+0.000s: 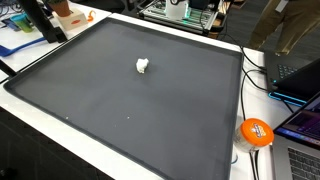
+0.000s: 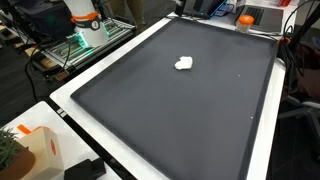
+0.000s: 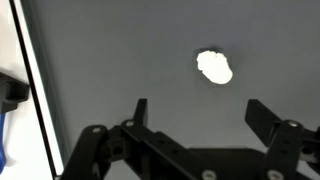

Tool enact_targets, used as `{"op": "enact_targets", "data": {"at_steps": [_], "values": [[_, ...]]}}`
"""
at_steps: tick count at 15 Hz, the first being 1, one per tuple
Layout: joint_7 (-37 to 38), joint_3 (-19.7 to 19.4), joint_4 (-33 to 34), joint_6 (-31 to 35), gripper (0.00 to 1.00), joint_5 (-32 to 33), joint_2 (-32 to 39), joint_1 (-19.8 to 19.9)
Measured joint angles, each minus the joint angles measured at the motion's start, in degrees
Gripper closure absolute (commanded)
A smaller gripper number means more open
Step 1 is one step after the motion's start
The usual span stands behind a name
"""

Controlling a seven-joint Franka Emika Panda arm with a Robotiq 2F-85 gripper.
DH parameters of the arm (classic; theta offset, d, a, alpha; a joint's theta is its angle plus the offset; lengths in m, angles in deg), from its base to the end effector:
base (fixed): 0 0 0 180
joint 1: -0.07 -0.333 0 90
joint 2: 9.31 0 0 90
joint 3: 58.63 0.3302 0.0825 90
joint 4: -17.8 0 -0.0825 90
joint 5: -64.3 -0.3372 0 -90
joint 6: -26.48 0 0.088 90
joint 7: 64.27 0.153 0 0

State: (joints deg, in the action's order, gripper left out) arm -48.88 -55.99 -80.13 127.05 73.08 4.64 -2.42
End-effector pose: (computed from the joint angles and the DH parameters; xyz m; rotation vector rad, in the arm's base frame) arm 0.5599 0.0280 0.4185 2.9552 -0.2017 -0.2518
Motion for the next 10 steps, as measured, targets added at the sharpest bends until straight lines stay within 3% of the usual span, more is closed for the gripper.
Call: {"op": "enact_targets", "data": {"at_steps": [4,10], "values": [[0.3,-0.7,10.2,-6.9,0.0,3.4,9.0,-1.4],[-2.0,-0.7,27.3,-18.5,0.0,3.1,22.5,-4.1]]}}
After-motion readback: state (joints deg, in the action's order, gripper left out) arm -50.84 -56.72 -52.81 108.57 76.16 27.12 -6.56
